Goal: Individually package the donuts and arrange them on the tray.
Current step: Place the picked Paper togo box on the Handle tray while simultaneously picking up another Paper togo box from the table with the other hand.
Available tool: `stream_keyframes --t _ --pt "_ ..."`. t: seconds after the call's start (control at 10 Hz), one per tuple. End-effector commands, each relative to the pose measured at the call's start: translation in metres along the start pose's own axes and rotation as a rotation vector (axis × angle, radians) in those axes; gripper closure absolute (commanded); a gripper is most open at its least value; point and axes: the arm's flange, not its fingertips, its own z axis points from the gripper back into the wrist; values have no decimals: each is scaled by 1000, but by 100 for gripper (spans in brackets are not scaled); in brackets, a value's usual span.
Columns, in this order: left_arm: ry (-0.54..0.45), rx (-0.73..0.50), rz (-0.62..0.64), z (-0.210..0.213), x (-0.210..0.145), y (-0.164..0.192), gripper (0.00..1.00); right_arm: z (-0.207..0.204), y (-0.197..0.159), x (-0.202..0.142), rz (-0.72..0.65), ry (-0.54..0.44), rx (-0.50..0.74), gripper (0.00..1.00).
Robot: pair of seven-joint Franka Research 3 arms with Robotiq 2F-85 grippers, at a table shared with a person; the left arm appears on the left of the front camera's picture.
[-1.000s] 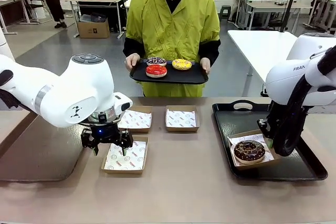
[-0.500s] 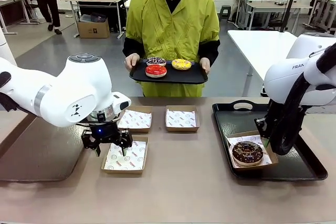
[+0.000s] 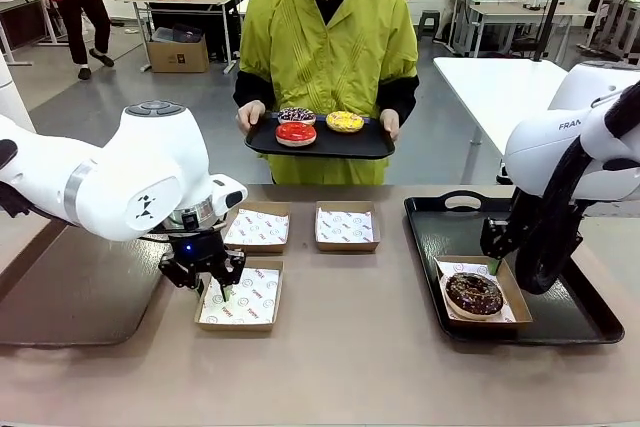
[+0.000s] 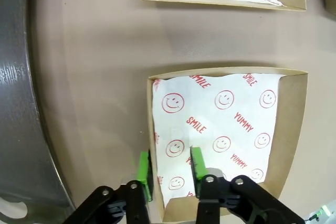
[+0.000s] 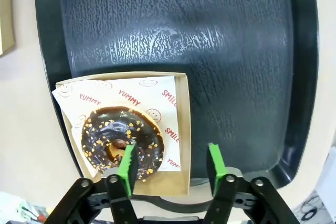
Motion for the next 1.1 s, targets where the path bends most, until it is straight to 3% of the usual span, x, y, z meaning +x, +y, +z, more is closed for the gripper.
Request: stream_keyframes --t 0.0,0.4,0.5,0.7,1.0 --pt "6 -15 -6 1 -2 2 100 2 -1 1 6 -15 50 0" --pt "24 -9 -7 1 0 3 100 7 -5 -1 5 -29 77 0" --pt "19 2 -12 9 -1 -2 100 20 -9 -7 35 -48 150 0" --pt "24 -22 -34 50 2 -9 100 68 -40 -19 129 -21 494 0" --pt "-64 3 -8 131 28 -9 100 121 -129 -41 105 -110 894 0"
